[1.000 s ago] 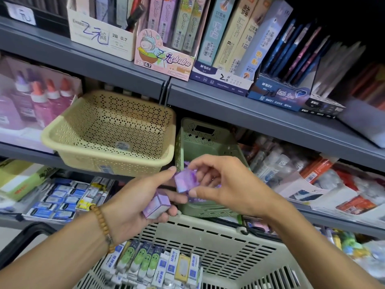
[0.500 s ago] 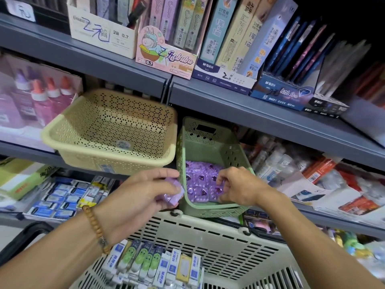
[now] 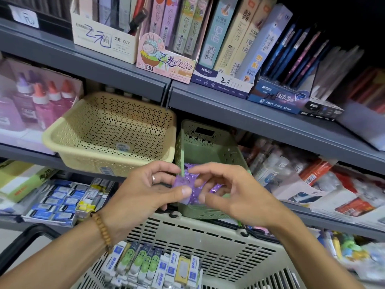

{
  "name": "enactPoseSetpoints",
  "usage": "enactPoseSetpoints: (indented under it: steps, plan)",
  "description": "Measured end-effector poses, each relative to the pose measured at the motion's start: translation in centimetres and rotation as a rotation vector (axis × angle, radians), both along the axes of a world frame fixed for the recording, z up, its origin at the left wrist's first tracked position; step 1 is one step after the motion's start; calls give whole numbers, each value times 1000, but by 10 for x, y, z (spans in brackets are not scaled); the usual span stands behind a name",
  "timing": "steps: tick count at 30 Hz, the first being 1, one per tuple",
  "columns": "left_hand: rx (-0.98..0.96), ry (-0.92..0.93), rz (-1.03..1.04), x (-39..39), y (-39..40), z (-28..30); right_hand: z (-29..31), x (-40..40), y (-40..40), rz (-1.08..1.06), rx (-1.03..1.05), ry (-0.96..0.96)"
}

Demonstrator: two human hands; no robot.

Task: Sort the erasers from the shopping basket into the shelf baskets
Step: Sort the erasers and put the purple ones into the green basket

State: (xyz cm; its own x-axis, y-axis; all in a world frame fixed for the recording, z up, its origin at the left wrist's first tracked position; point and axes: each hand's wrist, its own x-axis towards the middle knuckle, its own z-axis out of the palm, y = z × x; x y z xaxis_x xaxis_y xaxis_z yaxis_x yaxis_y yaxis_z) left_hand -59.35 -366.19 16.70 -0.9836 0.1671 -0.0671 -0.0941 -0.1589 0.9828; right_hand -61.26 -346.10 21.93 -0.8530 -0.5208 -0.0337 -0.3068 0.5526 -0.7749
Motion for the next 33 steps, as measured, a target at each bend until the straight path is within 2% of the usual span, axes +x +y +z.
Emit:
enactPoseSetpoints:
  steps: [8,11,13,15,19,25,33]
  plan:
    - [-51,-10,-155,0,7,-3,5,12,-3,107,228,83]
    - [-90,15,-98,2,17,-5,4,7,9,31,252,139]
    - [-248,62,48,1,21,-10,3,-6,30,-145,291,194]
    - [-446,118,130,3,24,-17,-1,-20,54,-287,467,235]
    - [-642,237,121,7,35,-27,-16,-37,73,-288,746,206]
    - [-655,294,167,2,38,-33,-25,-65,54,-176,1021,93]
    - [-691,335,187,-1,35,-38,-38,-73,43,-165,1019,32]
